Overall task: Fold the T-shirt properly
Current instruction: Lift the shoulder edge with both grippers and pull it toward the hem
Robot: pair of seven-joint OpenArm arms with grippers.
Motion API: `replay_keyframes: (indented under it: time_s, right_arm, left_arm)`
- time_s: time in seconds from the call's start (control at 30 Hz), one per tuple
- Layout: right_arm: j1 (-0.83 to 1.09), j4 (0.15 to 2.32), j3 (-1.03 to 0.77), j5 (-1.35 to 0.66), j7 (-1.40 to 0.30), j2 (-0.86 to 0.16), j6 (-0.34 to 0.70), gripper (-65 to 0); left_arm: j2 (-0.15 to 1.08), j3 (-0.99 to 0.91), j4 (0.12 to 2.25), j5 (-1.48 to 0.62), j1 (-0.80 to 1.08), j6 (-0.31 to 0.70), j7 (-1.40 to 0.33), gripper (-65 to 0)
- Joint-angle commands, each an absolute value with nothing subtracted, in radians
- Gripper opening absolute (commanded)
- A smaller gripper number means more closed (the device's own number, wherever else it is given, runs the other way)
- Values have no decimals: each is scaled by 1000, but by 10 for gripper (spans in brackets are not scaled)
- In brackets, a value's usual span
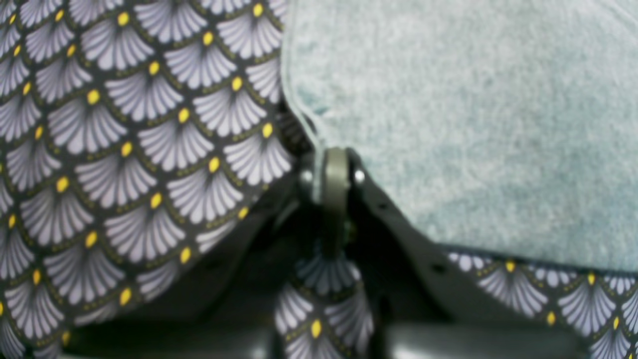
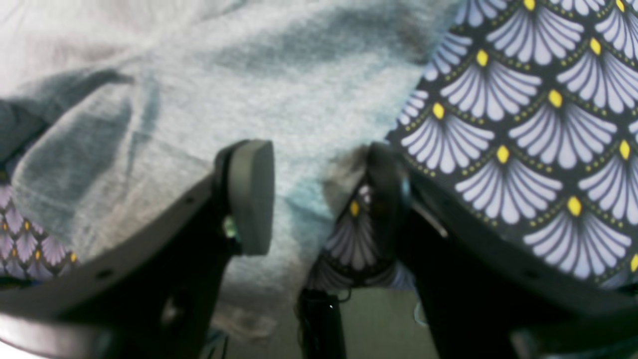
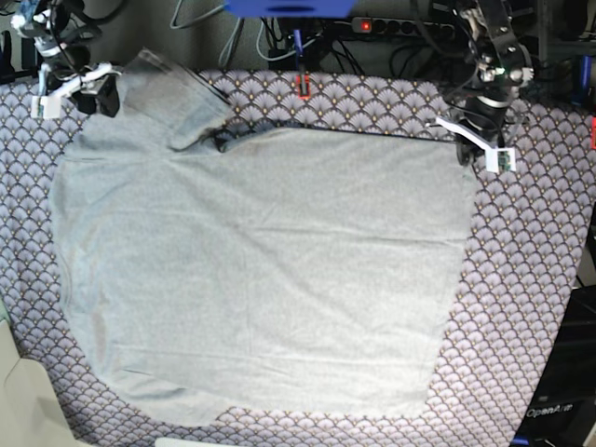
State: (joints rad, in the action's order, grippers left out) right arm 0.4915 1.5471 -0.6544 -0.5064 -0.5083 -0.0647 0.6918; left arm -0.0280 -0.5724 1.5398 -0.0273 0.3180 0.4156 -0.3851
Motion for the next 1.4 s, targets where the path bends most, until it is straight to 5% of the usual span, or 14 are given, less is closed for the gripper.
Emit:
replay_keyframes:
  time_s: [0.0,0.43,0.83,1.37]
  right_arm:
    - [501,1546,-654,-489,-544,-56,698,-339]
    - [470,1549,-604,-483,-587,-44,698,-643]
    - [394,1670,-610,-483,-618,-108,698,-650]
    - [33,1692,-607,-481,-892,-249,698,-650]
  left_arm:
    - [-22,-575,1554,-27,315,412,-383,-650]
    - [-21,-573,1554,-27,311,412,-383,-650]
    - [-27,-573,1676,-25,285,410,-397,-650]
    - [-4,-572,1669,-25,44,410,-699,-650]
